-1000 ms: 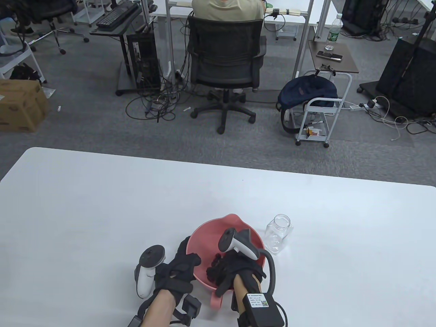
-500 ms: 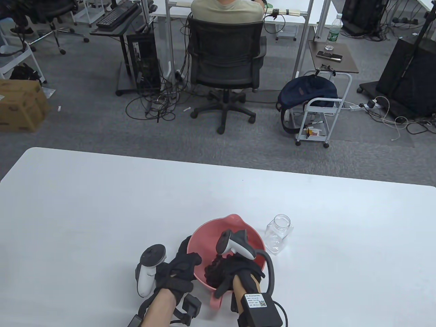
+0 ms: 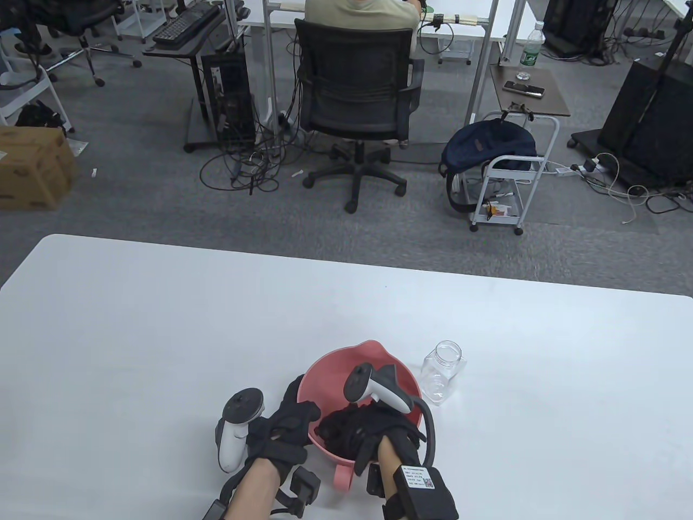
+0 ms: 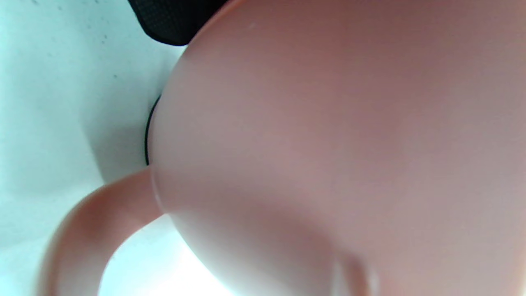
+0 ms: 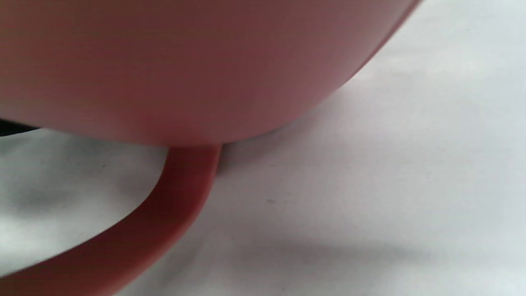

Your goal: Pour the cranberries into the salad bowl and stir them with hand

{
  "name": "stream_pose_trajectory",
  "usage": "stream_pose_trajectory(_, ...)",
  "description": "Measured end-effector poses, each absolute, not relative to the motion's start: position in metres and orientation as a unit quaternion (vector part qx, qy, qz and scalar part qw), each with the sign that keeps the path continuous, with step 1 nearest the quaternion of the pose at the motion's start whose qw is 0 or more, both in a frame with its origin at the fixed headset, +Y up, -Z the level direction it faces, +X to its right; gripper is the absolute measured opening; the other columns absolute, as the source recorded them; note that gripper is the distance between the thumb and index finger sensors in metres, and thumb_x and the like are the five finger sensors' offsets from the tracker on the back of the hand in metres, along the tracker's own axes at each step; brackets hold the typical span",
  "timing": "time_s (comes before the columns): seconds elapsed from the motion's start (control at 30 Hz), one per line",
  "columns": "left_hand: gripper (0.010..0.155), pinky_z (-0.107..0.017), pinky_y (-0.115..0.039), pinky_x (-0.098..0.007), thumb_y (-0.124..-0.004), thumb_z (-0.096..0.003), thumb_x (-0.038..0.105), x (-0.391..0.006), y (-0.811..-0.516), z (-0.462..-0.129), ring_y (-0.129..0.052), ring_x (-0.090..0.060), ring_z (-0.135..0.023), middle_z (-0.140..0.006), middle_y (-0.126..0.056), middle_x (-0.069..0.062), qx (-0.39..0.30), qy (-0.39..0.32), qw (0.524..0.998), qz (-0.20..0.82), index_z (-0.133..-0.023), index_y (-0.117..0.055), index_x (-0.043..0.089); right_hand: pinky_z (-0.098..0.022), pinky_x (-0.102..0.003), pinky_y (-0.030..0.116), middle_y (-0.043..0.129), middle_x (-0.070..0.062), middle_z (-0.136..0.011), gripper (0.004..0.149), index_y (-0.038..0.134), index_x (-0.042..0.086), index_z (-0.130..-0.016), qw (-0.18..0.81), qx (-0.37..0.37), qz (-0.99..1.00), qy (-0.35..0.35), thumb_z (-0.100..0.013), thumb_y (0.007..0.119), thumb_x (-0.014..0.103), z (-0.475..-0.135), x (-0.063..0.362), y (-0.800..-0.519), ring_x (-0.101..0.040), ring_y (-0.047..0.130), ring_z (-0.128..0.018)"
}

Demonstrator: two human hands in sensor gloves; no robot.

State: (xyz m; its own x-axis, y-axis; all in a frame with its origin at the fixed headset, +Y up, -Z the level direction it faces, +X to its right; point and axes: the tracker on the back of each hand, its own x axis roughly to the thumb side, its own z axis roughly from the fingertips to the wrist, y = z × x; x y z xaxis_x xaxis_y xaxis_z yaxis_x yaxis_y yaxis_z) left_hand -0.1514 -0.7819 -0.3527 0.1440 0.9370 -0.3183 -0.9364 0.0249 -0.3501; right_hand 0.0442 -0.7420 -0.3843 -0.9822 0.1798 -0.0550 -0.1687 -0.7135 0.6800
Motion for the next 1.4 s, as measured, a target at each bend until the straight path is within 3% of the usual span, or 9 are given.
stream_pose_trajectory(0.27, 0.073, -0.080, -0.056, -0.055, -0.063, -0.0596, 0.043, -0.1512, -0.7821, -0.3529, -0.046, -0.045, -0.112, -0.127, -0.032, -0.008, -0.241, -0.002, 0.718, 0.653, -0.117, -0.017, 0.038, -0.081, -0.034, 0.076, 0.062, 0.055, -0.112, 0.065, 0.052, 0.079, -0.094, 0.106, 0.014, 0.926, 0.361, -0.038, 0.083, 0.069, -0.3829, 0.0450, -0.7400, 0.014, 0.056, -0.115)
stream_pose_trajectory(0.53, 0.073, -0.080, -0.056, -0.055, -0.063, -0.0597, 0.044, -0.1508, -0.7823, -0.3525, -0.046, -0.045, -0.112, -0.127, -0.032, -0.009, -0.241, -0.001, 0.716, 0.655, -0.117, -0.018, 0.038, -0.082, -0.041, 0.067, 0.025, 0.033, -0.123, 0.067, 0.044, 0.077, -0.099, 0.090, 0.002, 0.928, 0.361, -0.042, 0.079, 0.074, -0.3811, 0.0446, -0.7391, -0.008, 0.035, -0.118)
stream_pose_trajectory(0.6, 0.073, -0.080, -0.056, -0.055, -0.063, -0.0599, 0.044, -0.1510, -0.7821, -0.3526, -0.046, -0.044, -0.112, -0.127, -0.033, -0.009, -0.241, -0.001, 0.718, 0.653, -0.117, -0.018, 0.038, -0.082, -0.040, 0.065, 0.020, 0.029, -0.122, 0.068, 0.041, 0.074, -0.100, 0.081, -0.005, 0.928, 0.362, -0.043, 0.077, 0.074, -0.3807, 0.0442, -0.7399, -0.008, 0.033, -0.117)
stream_pose_trajectory(0.77, 0.073, -0.080, -0.056, -0.056, -0.063, -0.0600, 0.044, -0.1515, -0.7822, -0.3527, -0.047, -0.044, -0.112, -0.127, -0.033, -0.009, -0.241, -0.001, 0.719, 0.652, -0.117, -0.018, 0.038, -0.080, -0.039, 0.065, 0.015, 0.022, -0.123, 0.072, 0.035, 0.064, -0.105, 0.081, -0.020, 0.930, 0.359, -0.046, 0.074, 0.075, -0.3795, 0.0436, -0.7399, -0.020, 0.040, -0.116)
stream_pose_trajectory(0.9, 0.073, -0.079, -0.057, -0.056, -0.063, -0.0595, 0.044, -0.1522, -0.7825, -0.3530, -0.048, -0.044, -0.112, -0.127, -0.035, -0.009, -0.236, 0.003, 0.723, 0.649, -0.117, -0.020, 0.038, -0.076, -0.037, 0.070, 0.016, 0.010, -0.125, 0.079, 0.030, 0.055, -0.109, 0.084, -0.030, 0.929, 0.358, -0.047, 0.073, 0.076, -0.3789, 0.0440, -0.7397, -0.029, 0.053, -0.110)
stream_pose_trajectory(1.0, 0.073, -0.079, -0.056, -0.055, -0.063, -0.0599, 0.044, -0.1528, -0.7836, -0.3544, -0.047, -0.044, -0.112, -0.127, -0.035, -0.010, -0.241, 0.000, 0.721, 0.650, -0.117, -0.019, 0.038, -0.070, -0.035, 0.074, 0.019, -0.002, -0.125, 0.087, 0.026, 0.038, -0.114, 0.087, -0.034, 0.928, 0.360, -0.050, 0.072, 0.075, -0.3798, 0.0440, -0.7394, -0.031, 0.066, -0.102)
stream_pose_trajectory(1.2, 0.073, -0.079, -0.056, -0.055, -0.063, -0.0601, 0.044, -0.1533, -0.7835, -0.3551, -0.047, -0.044, -0.112, -0.127, -0.034, -0.010, -0.245, -0.003, 0.721, 0.648, -0.117, -0.019, 0.037, -0.056, -0.021, 0.086, 0.035, -0.007, -0.122, 0.094, 0.028, 0.021, -0.114, 0.066, -0.043, 0.929, 0.361, -0.051, 0.072, 0.075, -0.3809, 0.0433, -0.7384, -0.018, 0.088, -0.084)
stream_pose_trajectory(1.4, 0.073, -0.080, -0.056, -0.055, -0.062, -0.0604, 0.044, -0.1536, -0.7838, -0.3552, -0.047, -0.044, -0.112, -0.127, -0.034, -0.010, -0.246, -0.005, 0.722, 0.647, -0.118, -0.018, 0.037, -0.034, -0.007, 0.090, 0.053, -0.009, -0.115, 0.090, 0.042, 0.018, -0.111, 0.025, -0.063, 0.937, 0.344, -0.050, 0.073, 0.077, -0.3806, 0.0429, -0.7361, -0.001, 0.099, -0.059)
